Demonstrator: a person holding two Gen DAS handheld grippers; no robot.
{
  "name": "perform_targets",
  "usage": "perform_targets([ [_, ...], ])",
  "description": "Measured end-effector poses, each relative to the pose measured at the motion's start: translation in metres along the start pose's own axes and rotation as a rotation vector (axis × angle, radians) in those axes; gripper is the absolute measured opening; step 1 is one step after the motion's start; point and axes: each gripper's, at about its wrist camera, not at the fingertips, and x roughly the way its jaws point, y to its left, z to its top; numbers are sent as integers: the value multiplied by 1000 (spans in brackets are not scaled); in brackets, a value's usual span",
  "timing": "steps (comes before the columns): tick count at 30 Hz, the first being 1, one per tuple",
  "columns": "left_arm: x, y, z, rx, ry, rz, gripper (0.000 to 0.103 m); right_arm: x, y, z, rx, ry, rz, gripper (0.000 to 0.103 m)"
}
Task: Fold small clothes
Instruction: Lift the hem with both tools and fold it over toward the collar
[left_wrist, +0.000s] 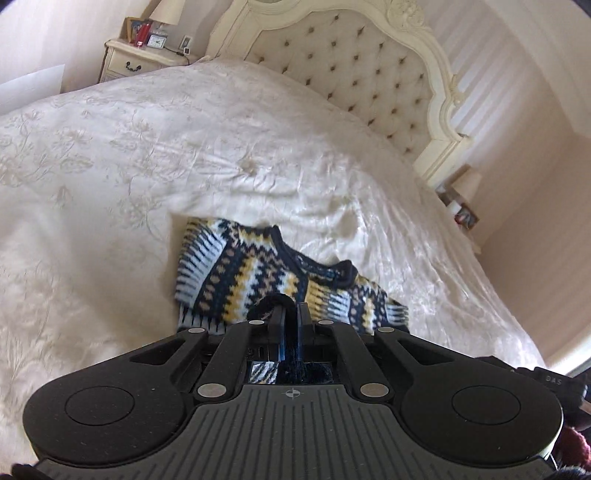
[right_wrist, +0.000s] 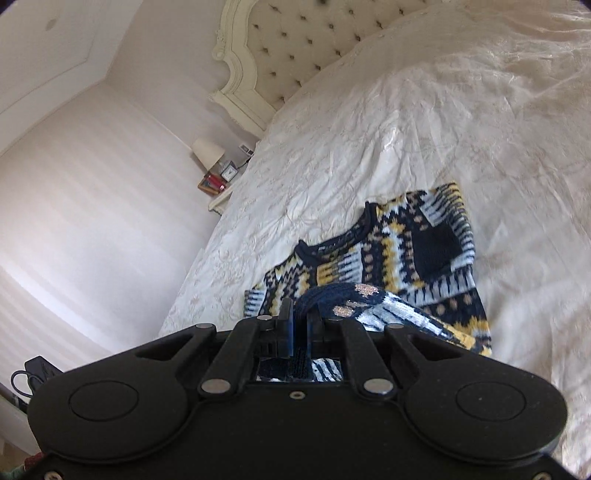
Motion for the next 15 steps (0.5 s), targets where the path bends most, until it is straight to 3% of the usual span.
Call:
perform_targets([
  [8,63,5,54,8,-2,-19,5,61,-7,50,38,-57,-58,13],
  [15,126,23,79,-26,61,7,5,122,-24,75,90,-33,-149,13],
])
